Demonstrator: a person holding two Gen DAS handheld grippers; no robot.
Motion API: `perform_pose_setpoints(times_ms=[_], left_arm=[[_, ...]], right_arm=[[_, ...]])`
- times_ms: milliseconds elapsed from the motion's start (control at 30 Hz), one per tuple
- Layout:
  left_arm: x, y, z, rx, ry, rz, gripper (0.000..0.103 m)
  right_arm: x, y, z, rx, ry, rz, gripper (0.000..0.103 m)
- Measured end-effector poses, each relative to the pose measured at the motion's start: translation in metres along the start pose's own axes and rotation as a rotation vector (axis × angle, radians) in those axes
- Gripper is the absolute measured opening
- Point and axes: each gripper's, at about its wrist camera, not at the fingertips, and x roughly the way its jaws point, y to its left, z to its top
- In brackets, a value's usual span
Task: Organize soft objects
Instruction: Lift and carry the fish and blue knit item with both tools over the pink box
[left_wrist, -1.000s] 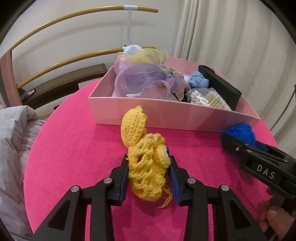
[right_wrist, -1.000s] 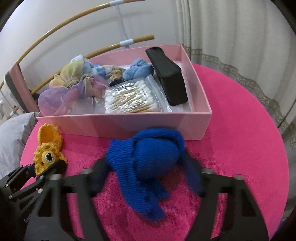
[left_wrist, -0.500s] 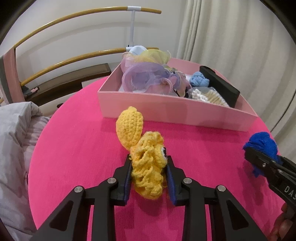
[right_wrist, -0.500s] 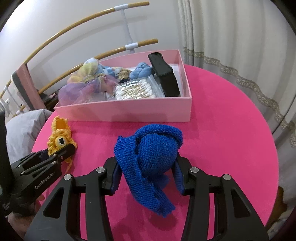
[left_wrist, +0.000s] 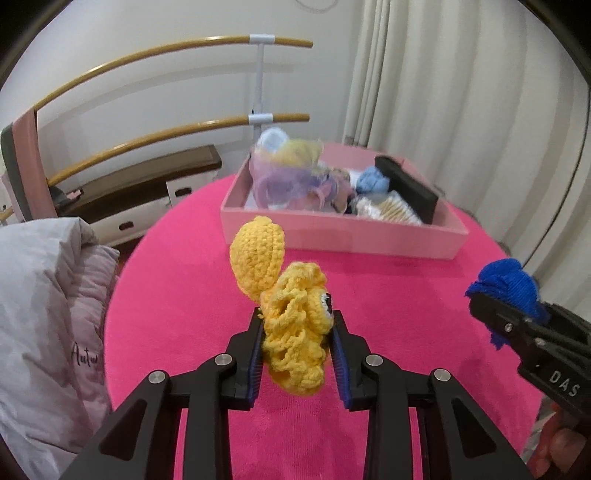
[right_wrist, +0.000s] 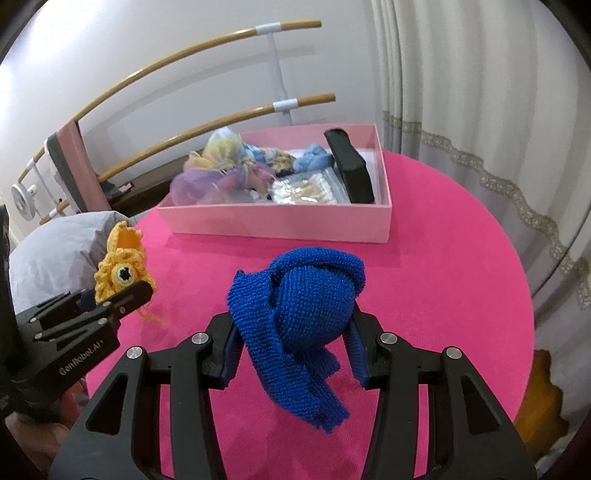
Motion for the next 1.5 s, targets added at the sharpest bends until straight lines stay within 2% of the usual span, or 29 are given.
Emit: perform_pose_setpoints(times_ms=[367,633,1100,1300,1500], left_arm=[[-0.088,-0.004,0.003,0.018,-0.113,-0.014,0.029],[-0.119,-0.007,0.001,0.022,-0.151,-0.006,0.029],[-0.118,-0.003,0.012,0.018,-0.157,-0.002,0.029],[-0.101,0.002,0.043,0.004,-0.177,0.001,0.029],[-0.061,0.000,0.096,0.008,-0.192,-0.019,0.029]], right_arm=[[-0.048,0.019,0.015,-0.048,-0.097,0.019,0.044],[-0.070,0.025,0.020,-0.063,-0.140,0.025,0.045],[-0.072,0.024,0.033,-0.077,-0.154,0.049,0.045],[-0.064,0.019,0.056,-0.085,-0.173,0.050,0.045],[-0.043,0.009,0.096,-0.072,-0.181,0.056,0.046]])
